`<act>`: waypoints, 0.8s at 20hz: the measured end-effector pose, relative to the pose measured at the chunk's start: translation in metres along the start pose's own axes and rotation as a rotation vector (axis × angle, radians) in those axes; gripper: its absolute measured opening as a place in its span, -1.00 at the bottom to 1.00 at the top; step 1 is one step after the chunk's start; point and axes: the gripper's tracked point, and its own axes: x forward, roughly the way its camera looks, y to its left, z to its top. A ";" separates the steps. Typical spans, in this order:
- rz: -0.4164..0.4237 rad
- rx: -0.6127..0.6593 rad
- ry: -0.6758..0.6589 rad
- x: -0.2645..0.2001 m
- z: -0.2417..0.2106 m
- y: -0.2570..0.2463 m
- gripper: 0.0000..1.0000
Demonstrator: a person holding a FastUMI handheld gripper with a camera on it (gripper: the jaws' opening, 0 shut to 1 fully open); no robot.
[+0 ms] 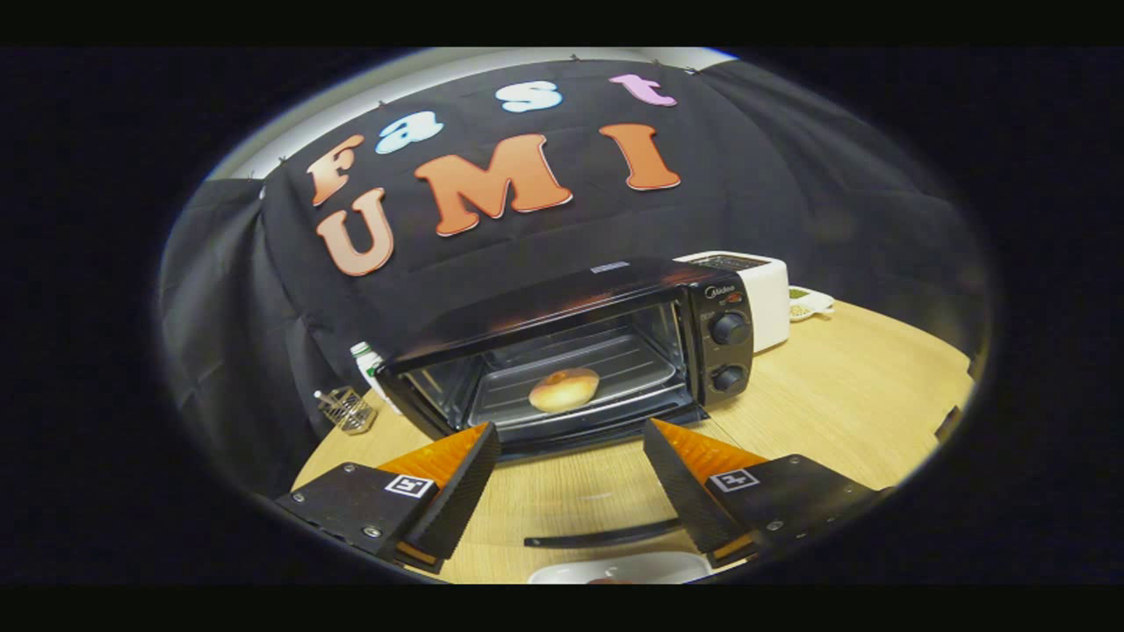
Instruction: Open the toaster oven, put the food inside, and close the toaster oven door.
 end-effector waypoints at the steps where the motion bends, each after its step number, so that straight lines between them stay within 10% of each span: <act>1: 0.005 -0.037 0.010 -0.009 -0.006 0.000 0.96; 16: -0.053 -0.294 0.255 -0.041 -0.119 -0.027 0.97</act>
